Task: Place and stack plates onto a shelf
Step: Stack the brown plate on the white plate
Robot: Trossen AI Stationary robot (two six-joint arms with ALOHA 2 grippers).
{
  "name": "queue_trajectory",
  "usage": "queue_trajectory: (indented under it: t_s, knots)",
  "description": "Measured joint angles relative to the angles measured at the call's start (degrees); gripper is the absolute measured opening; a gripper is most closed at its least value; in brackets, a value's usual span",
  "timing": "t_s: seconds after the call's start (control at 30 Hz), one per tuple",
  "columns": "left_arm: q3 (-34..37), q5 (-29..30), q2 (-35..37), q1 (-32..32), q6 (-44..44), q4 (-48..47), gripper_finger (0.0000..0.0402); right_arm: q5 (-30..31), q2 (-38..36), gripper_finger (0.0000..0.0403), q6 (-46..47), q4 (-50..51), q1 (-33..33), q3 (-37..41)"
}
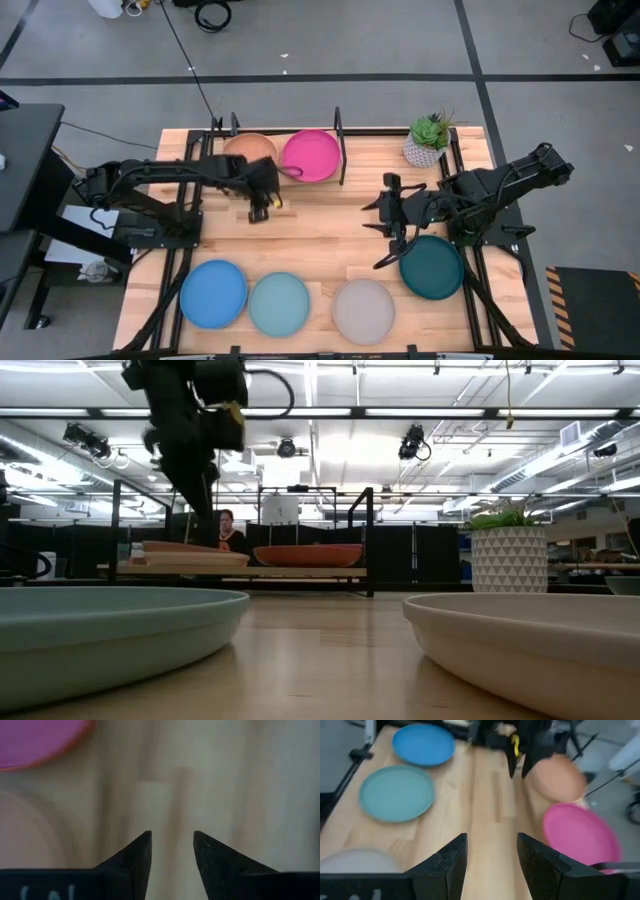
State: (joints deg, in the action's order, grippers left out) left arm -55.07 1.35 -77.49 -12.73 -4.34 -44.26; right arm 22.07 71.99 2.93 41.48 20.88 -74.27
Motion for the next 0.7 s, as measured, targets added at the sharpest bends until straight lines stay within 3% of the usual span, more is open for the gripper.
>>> queue_trajectory:
  t_s: [0.13,0.3,0.4,0.7]
  knots:
    - [0.04,1.14,-0.52,4.96,1.77,0.98,0.0154,-2.54,0.02,0.0178,3.2,-2.67,-0.01,6.62]
    - [0.08,18.06,-0.5,6.61,3.77,-2.11,0.0155,-5.45,0.08,0.0178,9.02,-4.36,0.0,13.68]
    - [0.11,23.34,-0.5,2.77,5.52,-4.21,0.0155,-5.89,0.09,0.0178,10.59,-6.07,-0.02,16.58]
    - [5.7,24.46,-0.5,-17.96,4.3,1.54,0.0155,-5.87,0.07,0.0178,11.12,-14.64,0.07,21.37]
